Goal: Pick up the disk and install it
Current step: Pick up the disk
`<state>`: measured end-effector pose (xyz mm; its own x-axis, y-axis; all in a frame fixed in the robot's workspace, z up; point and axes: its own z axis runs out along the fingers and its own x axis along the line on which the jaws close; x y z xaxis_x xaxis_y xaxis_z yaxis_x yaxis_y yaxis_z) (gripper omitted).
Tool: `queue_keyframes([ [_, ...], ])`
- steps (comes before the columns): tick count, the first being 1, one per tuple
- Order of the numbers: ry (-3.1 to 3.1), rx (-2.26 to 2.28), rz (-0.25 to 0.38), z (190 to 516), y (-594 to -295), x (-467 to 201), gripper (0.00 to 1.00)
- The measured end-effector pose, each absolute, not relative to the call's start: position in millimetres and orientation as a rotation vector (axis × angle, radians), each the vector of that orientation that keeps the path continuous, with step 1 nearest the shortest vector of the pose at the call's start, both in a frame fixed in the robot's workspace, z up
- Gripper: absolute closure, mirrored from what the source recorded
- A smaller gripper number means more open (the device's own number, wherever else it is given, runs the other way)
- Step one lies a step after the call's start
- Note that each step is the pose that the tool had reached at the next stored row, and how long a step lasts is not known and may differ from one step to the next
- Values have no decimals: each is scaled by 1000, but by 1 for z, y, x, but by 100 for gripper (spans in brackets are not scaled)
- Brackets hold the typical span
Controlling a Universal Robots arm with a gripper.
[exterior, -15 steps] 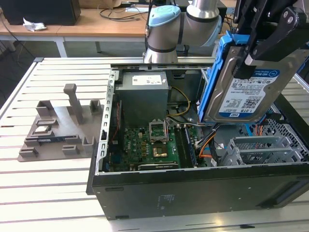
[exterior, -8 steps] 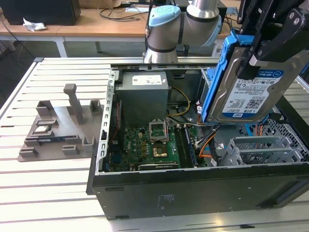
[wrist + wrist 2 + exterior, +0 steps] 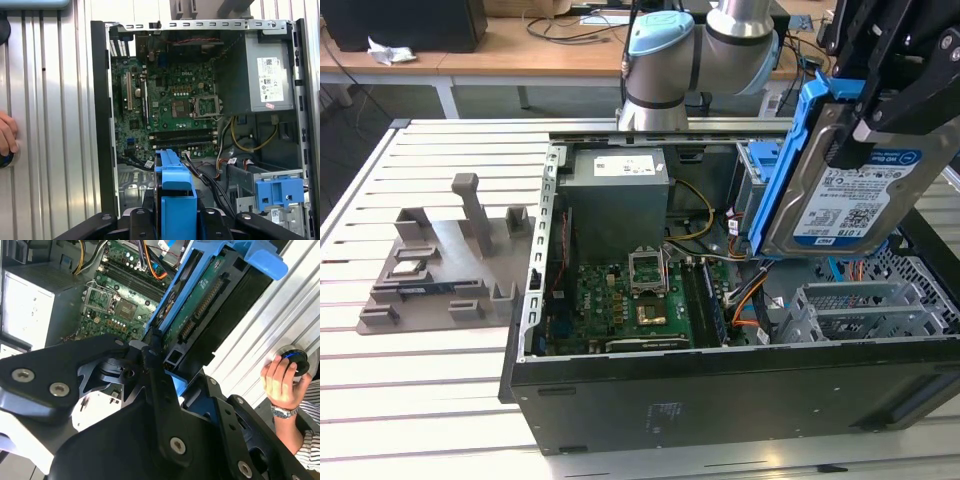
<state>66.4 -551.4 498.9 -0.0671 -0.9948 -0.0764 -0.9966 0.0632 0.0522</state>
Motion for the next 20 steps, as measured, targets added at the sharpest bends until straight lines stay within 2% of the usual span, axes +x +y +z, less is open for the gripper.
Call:
queue_keyframes([
  [20, 2276, -2132, 142, 485, -551, 104, 63],
])
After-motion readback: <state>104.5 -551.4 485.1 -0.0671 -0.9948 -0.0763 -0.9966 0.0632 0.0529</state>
